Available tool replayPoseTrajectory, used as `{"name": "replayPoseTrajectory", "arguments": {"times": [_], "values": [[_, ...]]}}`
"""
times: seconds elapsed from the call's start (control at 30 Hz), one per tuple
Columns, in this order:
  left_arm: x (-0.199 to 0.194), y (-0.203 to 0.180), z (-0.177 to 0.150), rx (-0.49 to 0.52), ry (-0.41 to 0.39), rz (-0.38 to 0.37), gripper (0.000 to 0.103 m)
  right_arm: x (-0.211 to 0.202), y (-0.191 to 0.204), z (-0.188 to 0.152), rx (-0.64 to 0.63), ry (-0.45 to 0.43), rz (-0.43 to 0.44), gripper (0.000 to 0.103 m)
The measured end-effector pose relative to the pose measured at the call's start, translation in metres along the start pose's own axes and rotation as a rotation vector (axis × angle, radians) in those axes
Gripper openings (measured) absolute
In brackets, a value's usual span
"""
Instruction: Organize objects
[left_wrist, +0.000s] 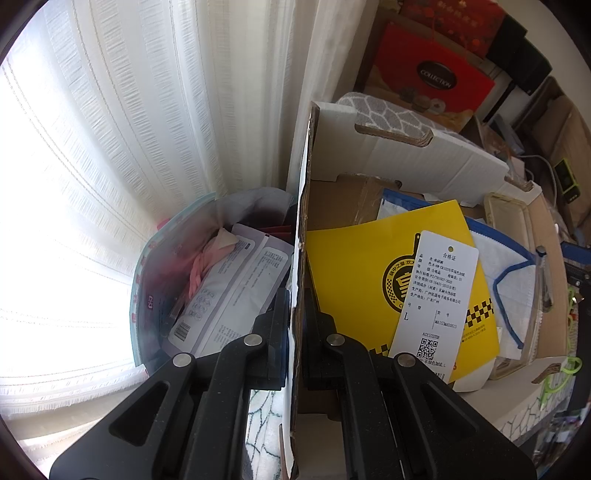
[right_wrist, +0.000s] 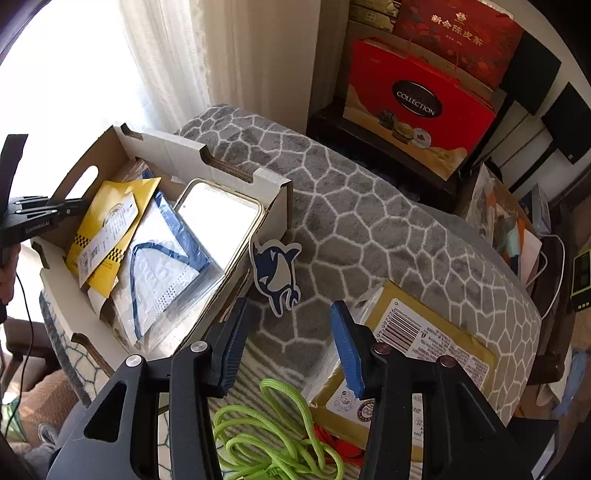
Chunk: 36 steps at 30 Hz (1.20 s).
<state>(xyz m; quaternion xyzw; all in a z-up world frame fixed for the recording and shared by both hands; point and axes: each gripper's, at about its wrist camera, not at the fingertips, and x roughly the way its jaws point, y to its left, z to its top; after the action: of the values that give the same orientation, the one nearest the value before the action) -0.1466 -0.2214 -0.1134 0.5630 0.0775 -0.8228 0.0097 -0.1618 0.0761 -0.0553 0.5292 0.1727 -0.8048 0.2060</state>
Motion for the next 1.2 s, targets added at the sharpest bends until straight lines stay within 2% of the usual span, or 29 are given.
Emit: {"name": "replayPoseTrajectory", "arguments": {"times": [0.2,0.37,0.43,0.6,0.67,0.73,0.9,1.1,1.2], "values": [[0.000,0.000,-0.001,0.001,0.000,0.001,0.004,0.011,0.008,0.000,-0.093,-0.016,-0.069,0.041],[0.000,0.000,-0.001,0.000,-0.001,-0.001,0.004,0.023,0.005,0.002,-0.089,-0.023,-0.054,0.041],[0.000,0.000,-0.001,0.002,0.000,0.001,0.004,0.024,0.004,0.002,-0.076,-0.039,-0.035,0.036],[0.000,-0.001,-0.001,0.007,0.002,0.004,0.004,0.022,0.005,0.005,-0.088,-0.055,-0.041,0.036],[-0.001,-0.001,-0.001,0.005,0.000,0.002,0.004,0.022,0.005,0.006,-0.092,-0.053,-0.031,0.031],[-0.001,-0.001,-0.002,0.004,0.000,0.003,0.004,0.023,0.005,0.006,-0.090,-0.051,-0.016,0.008],[-0.001,-0.001,-0.001,0.005,0.000,0.004,0.004,0.018,0.004,0.006,-0.064,-0.081,0.061,0.005],[-0.001,-0.001,-0.001,0.004,-0.001,0.003,0.004,0.005,-0.013,0.007,0.058,-0.118,0.166,0.002],[0.000,-0.001,-0.001,0.001,0.000,0.001,0.004,0.002,-0.018,0.008,0.076,-0.120,0.137,0.002]]}}
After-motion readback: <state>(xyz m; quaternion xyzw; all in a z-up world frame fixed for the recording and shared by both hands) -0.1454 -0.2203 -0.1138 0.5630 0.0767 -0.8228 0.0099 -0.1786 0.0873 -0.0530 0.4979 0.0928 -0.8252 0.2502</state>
